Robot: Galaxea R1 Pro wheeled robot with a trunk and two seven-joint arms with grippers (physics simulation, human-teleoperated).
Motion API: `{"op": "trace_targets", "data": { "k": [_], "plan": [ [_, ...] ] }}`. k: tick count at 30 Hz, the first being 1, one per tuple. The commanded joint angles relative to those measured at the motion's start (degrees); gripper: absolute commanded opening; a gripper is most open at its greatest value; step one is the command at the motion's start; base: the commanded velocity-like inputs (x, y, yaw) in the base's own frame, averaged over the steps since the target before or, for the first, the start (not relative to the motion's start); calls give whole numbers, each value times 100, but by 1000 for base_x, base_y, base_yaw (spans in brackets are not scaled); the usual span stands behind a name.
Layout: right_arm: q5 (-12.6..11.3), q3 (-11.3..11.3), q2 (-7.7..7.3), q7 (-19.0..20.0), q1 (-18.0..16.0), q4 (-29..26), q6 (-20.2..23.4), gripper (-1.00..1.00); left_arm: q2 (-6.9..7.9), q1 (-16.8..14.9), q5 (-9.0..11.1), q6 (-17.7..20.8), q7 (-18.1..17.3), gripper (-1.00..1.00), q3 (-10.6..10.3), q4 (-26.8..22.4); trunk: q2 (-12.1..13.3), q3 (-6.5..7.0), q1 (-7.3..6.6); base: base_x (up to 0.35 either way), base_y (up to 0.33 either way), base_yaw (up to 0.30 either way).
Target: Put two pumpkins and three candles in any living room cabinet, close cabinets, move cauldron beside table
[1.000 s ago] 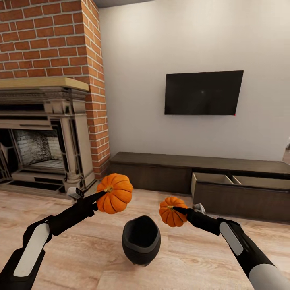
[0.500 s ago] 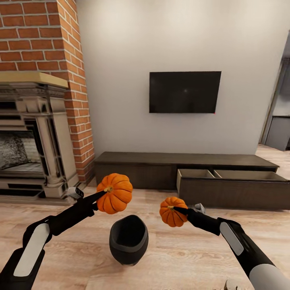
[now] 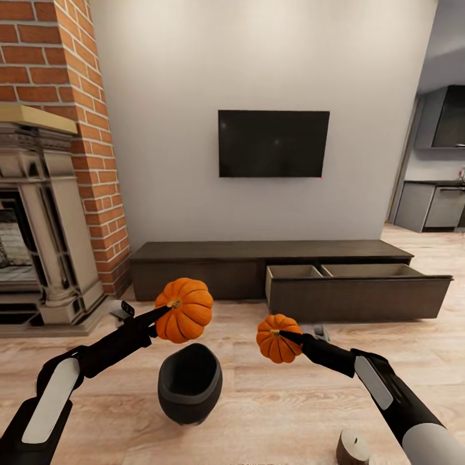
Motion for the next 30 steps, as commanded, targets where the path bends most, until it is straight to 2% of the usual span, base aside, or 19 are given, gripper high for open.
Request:
{"op": "trace_targets", "data": {
  "k": [1, 12, 23, 30],
  "plan": [
    [-48, 13, -5, -6, -5, 0, 33, -100, 3, -3, 1, 25, -25, -100, 5, -1, -3, -14, -1, -6, 0, -186],
    [-48, 13, -5, -6, -5, 0, 32, -100, 1, 3, 4, 33, -38, -100, 5, -19, -3, -97, -1, -188, -97, -180],
    [-48, 13, -5, -6, -5, 0, 34, -100, 6, 6, 18, 33, -38, -100, 5, -19, -3, -181, -1, -13, -12, -178],
    [-48, 13, -5, -6, -6, 0, 29, -100, 6, 6, 14, 34, -32, -100, 5, -19, -3, -232, -1, 0, -152, -169]
  ]
}}
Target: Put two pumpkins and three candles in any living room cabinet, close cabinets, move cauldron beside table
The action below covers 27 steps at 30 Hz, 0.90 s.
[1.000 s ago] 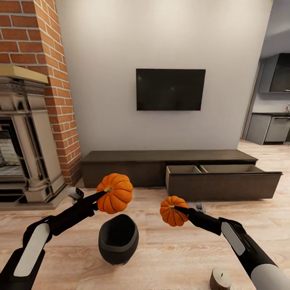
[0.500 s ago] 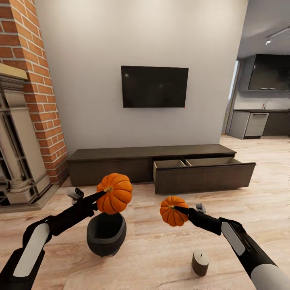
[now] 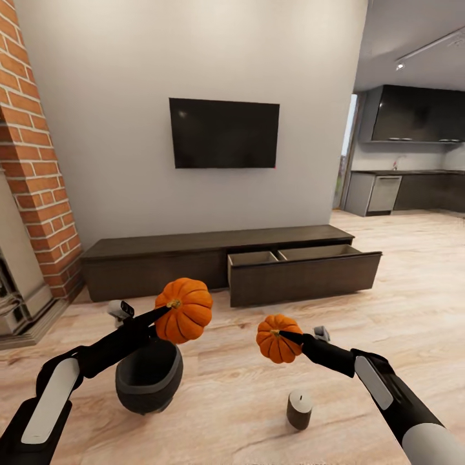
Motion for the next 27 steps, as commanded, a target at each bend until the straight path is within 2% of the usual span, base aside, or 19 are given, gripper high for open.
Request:
{"op": "trace_targets", "data": {
  "k": [1, 6, 17, 27],
  "plan": [
    [-61, 14, -4, -5, -4, -2, 32, -100, 0, -3, 20, 34, -20, -100, 5, -3, -3, -10, -2, 0, -205, -89],
    [-13, 21, -4, -11, -4, -8, -106, -100, -7, -3, 6, 31, -10, -100, 5, -3, -3, -15, -2, 98, -185, -21],
    [-27, 21, -4, -14, -4, -9, -154, -100, -16, -3, 1, 25, -1, -100, -8, -3, -3, -15, -2, 230, -156, -1],
    [-52, 21, -4, -14, -4, -7, -149, -100, -3, -3, 43, 34, -1, -100, -4, 3, -3, -15, -2, 31, -20, 0]
  ]
}}
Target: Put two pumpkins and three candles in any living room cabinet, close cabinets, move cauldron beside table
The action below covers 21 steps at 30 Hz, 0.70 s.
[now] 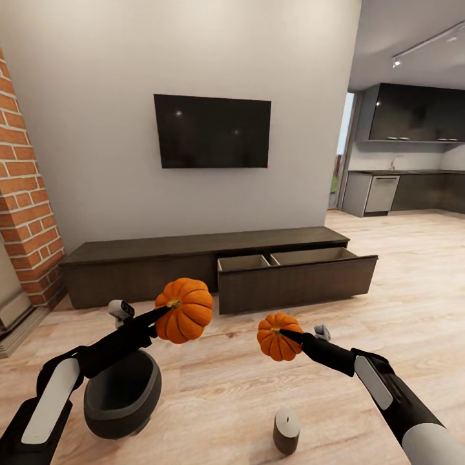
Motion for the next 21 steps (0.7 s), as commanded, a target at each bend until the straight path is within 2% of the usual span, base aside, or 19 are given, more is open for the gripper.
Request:
{"op": "trace_targets", "data": {
  "k": [1, 21],
  "plan": [
    [-49, 12, -5, -8, -4, -3, 35, -100, 1, -4, 5, 26, -22, -100, 4, 2, -1, 16, -4, 0, 0, 0],
    [-58, 7, 3, -43, -4, -4, 46, -100, 3, -4, -42, 26, -5, -100, -19, 3, 25, 452, -56, 0, 0, 0]
  ]
}}
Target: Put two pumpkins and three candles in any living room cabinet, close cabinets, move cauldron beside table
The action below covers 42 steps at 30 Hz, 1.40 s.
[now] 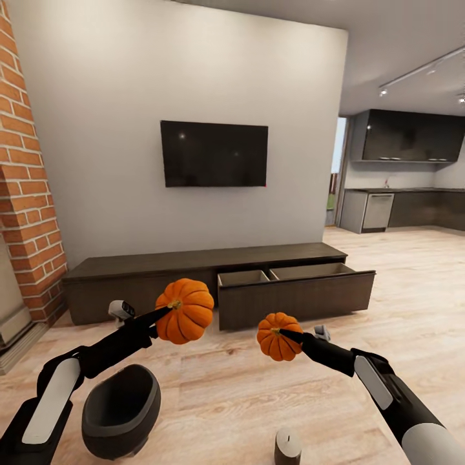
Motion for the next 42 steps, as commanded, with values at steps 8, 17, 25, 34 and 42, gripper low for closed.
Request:
{"op": "trace_targets", "data": {
  "k": [8, 17, 25, 34, 42],
  "plan": [
    [-32, 9, -5, -10, -4, -1, 78, -100, -2, -4, -20, 20, -21, -100, 10, 7, 0, -29, -6, 0, 0, 0],
    [-29, 8, -5, -10, -6, -1, 80, -100, -2, -4, -19, 20, -21, -100, 7, 9, 8, 20, -22, 0, 0, 0],
    [-21, 8, -5, -10, -4, -1, 81, -100, -4, -4, -10, 19, -21, -100, 5, 9, 135, 110, -100, 0, 0, 0],
    [-21, 8, -5, -10, -4, -1, 89, -100, -6, -4, -11, 18, -21, -100, 10, 9, 375, 134, -232, 0, 0, 0],
    [-21, 8, -10, -10, -4, -1, 89, -100, -9, -4, -10, 16, -21, -100, 10, 9, 696, 203, -408, 0, 0, 0]
  ]
}}
